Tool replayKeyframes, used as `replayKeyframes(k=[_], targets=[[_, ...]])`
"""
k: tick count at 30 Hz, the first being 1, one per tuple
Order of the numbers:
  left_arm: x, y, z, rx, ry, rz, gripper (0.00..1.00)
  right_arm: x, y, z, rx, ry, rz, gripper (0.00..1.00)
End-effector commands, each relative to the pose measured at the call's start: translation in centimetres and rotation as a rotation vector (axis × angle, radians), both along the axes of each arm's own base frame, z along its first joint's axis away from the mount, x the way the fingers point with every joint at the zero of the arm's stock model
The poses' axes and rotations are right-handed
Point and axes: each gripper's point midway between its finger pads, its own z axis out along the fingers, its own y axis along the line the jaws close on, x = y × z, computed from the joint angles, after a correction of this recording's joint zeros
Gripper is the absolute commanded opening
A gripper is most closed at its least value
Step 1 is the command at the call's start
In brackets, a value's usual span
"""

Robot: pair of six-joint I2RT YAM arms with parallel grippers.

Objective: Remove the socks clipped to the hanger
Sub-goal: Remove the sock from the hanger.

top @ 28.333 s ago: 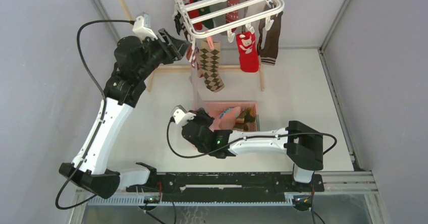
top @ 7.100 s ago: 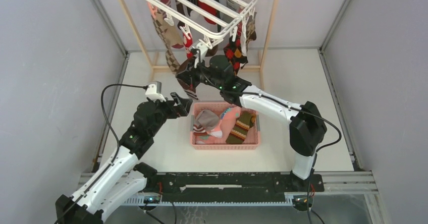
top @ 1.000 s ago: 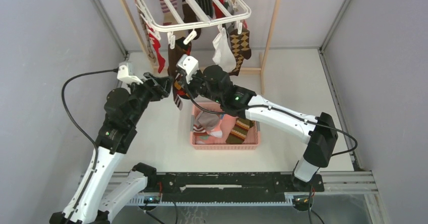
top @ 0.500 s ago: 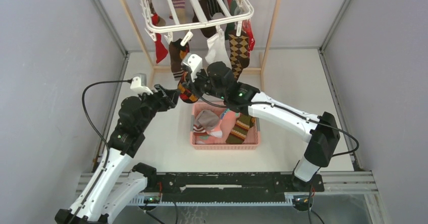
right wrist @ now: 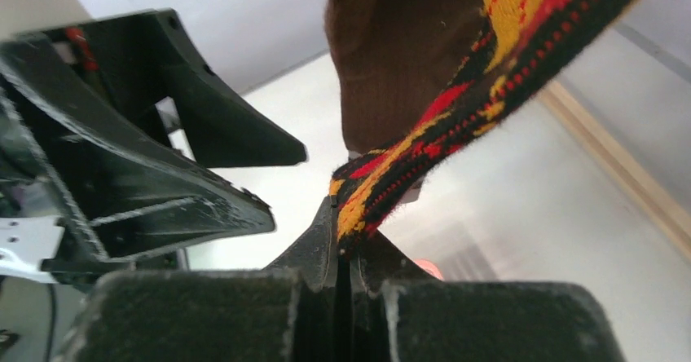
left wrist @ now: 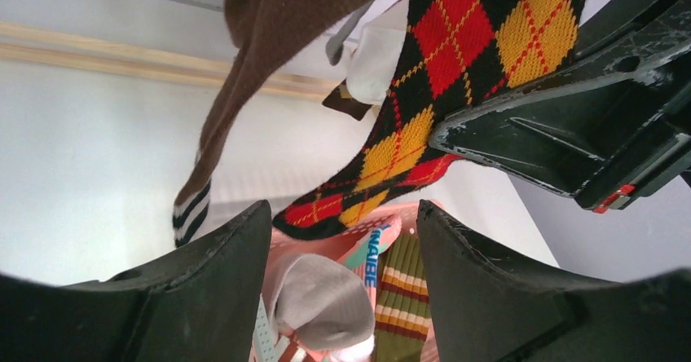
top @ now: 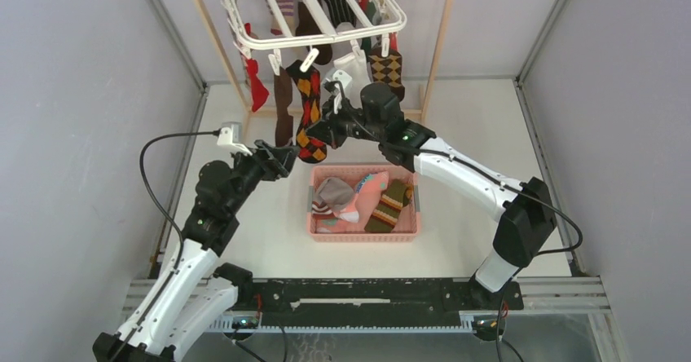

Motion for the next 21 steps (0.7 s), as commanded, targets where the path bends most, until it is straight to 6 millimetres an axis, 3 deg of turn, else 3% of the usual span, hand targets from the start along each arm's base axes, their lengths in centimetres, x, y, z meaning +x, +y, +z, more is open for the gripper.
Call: replayKeyframes(k=[1, 5, 13, 21], targets=[[0.3, -1.3, 1.1, -0.031, -0.069, -0.059, 0.71, -2.5, -0.1, 5.7, 0.176, -0.003, 0.119, 0.00], [0.9, -1.9, 0.3, -0.026, -0.061, -0.073, 0.71, -3.3, -0.2, 6.5, 0.209, 0.014, 0.168, 0.00], [1.0, -3.3, 1.3, -0.058, -0.108, -0.133, 0.71, -4.0, -0.8, 7.4, 0.242, 0.050, 0.200, 0.00], [0.3, -3.0, 2.9, -0.070, -0.143, -0.128, 0.72, -3.3, -1.8, 6.5, 0.219, 0.062, 0.121, 0.00]])
